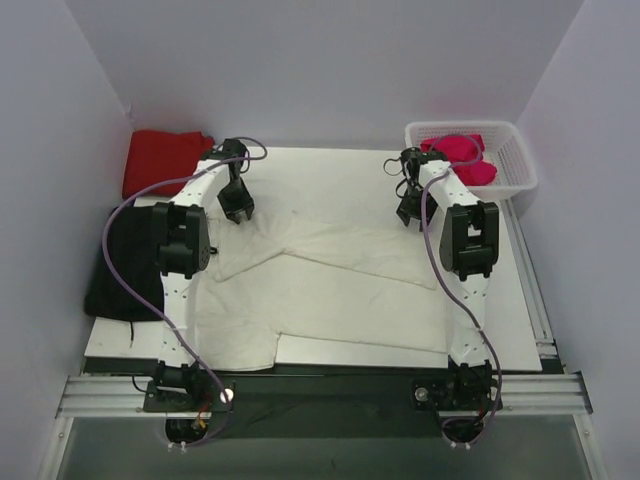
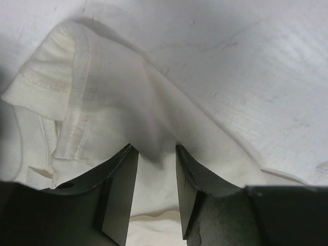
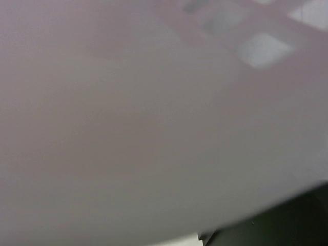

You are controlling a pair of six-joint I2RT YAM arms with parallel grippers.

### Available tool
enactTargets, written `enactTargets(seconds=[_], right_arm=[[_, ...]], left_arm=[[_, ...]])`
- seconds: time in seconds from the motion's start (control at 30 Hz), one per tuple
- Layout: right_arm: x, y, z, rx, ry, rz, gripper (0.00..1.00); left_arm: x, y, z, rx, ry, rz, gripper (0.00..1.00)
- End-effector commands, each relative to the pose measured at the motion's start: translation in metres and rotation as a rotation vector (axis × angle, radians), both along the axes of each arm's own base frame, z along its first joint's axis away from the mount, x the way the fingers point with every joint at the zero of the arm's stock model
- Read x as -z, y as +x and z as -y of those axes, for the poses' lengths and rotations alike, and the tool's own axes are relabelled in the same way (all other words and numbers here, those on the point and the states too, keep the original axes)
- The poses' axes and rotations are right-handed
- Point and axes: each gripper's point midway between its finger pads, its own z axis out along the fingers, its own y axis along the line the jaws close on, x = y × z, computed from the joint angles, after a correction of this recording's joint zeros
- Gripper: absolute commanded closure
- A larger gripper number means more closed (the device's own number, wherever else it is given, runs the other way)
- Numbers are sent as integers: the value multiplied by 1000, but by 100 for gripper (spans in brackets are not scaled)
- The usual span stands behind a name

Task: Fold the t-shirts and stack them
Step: Fold the flattened tshirt in 1/3 of the way

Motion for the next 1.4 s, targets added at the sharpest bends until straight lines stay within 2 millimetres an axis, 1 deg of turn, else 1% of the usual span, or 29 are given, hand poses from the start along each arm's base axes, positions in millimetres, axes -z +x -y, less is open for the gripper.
enactTargets(seconds=[0.0,0.1,0.13,0.17,0.27,0.3,0.33,0.37,0.4,0.43,0.47,0.5,0.57,0.63,0.67,0.7,0.73,0.77,0.83,0.9,0.93,0.97,1.0,1.07,1.1,1.13,1.2,1.27,1.37], right_arm=[[0,11,12,5,-12,-11,56],[-1,21,14,0,-12,0,56],[-7,29,13,1,-5,25,56],[-9,31,14,0,-7,32,56],[-23,38,16,-6,-23,68,56],[-33,38,18,-10,-32,86,56],[-37,38,18,-12,-41,95,56],[-39,36,20,-20,-61,94,56],[-50,36,21,-24,-68,118,56],[-55,34,19,-31,-76,124,56],[-55,32,21,-38,-97,124,56],[-67,31,19,-44,-103,148,56],[-80,26,15,-61,-121,176,56],[-87,21,12,-71,-126,188,56],[-99,18,7,-76,-122,214,56],[-94,10,7,-78,-126,197,56],[-96,7,5,-82,-126,202,56],[-102,1,1,-88,-120,213,56],[-91,-15,-2,-81,-115,178,56],[-89,-27,-5,-74,-99,171,56],[-73,-42,-7,-65,-84,129,56],[-72,-48,-9,-61,-74,129,56],[-56,-62,-11,-66,-67,91,56],[-45,-75,-14,-61,-46,72,56],[-39,-81,-18,-64,-39,59,56],[-25,-91,-19,-66,-28,31,56],[-15,-98,-21,-62,-20,16,56],[-2,-105,-22,-56,-10,-8,56],[11,-108,-22,-53,-7,-38,56]], left_arm=[[2,20,5,-7,-11,15,54],[3,37,9,-5,-27,42,54],[4,40,11,-2,-39,48,54],[7,46,11,-1,-47,55,55],[-1,60,15,14,-75,107,55],[0,58,15,24,-75,106,55],[-2,58,14,30,-75,115,55],[-18,67,16,39,-86,176,55],[-21,67,17,52,-88,190,55],[-14,60,17,62,-95,177,55],[-34,68,20,80,-107,248,55],[-38,68,22,91,-117,262,55],[-53,67,24,116,-126,311,54],[-67,64,26,131,-132,349,54],[-72,64,26,147,-127,365,54],[-76,62,27,154,-127,374,54],[-88,62,27,160,-127,403,53],[-85,57,27,167,-124,392,53],[-92,52,27,176,-123,404,53],[-87,44,26,178,-120,386,53],[-90,42,26,178,-120,392,53],[-82,35,24,178,-119,371,53],[-86,32,28,189,-138,376,53],[-83,26,27,192,-141,370,53],[-75,18,27,191,-141,345,53],[-78,17,27,192,-142,355,53],[-71,9,26,198,-144,338,53],[-72,5,27,201,-147,338,53],[-69,-1,25,206,-147,326,53]])
